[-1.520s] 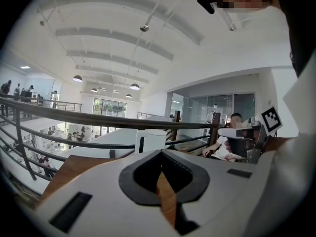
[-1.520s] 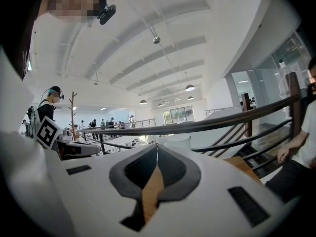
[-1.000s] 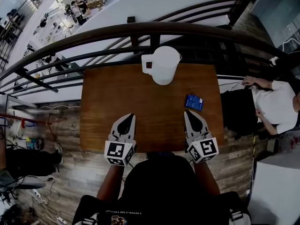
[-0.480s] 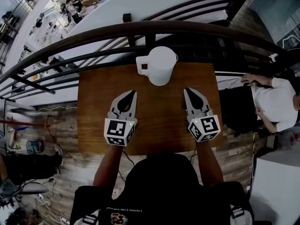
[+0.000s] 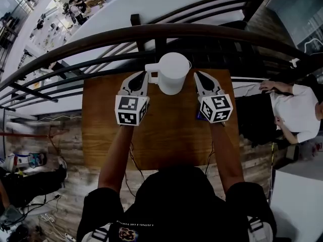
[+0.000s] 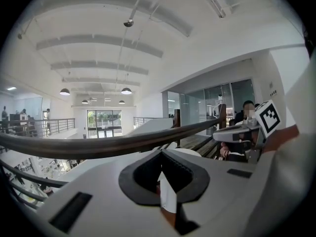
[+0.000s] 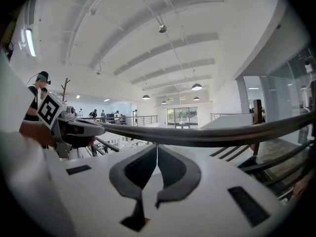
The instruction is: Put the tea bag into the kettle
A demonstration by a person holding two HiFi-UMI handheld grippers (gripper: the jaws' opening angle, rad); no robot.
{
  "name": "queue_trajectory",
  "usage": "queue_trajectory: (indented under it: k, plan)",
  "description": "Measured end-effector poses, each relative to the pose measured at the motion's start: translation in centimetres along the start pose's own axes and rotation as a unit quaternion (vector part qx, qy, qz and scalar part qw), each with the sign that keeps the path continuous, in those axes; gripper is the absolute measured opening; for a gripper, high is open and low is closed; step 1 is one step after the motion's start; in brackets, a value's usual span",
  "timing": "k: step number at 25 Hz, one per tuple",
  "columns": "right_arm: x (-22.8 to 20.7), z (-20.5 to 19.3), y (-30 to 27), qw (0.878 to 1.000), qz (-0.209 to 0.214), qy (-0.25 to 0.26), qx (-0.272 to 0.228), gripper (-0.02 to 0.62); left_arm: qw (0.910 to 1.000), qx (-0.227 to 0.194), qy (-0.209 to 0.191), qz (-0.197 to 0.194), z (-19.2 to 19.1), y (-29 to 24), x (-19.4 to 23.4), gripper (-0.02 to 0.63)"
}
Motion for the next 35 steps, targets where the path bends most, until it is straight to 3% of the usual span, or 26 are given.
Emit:
queue_trajectory:
  k: [8,19,35]
  plan:
    - [-1.5,2.2,-3.9,1.0,0.004,0.015,0.004,0.017,0.9993,0.036,-0.004,0.0,-0.5,-4.4,1.4,0.006]
    - [-2.8,2.0,-6.3,1.0,0.014,-0.005,0.022,0.017,0.9963,0.085,0.013,0.01,-1.4,-8.6,3.0,0.006]
    - [-3.1,0.9,-7.0,0.996,0.057,-0.062,0.036,0.023,0.9959,0.09,0.014,0.006,-2.1,-8.9,3.5,0.005]
Point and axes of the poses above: the fingertips, and each gripper's own axes: y backward along the fingers, x to its left, z out of its top, the point moved 4 cm from there along y, backward along the fingers, and after that the axes turned 14 degrees about x, right-handed, at the moved point
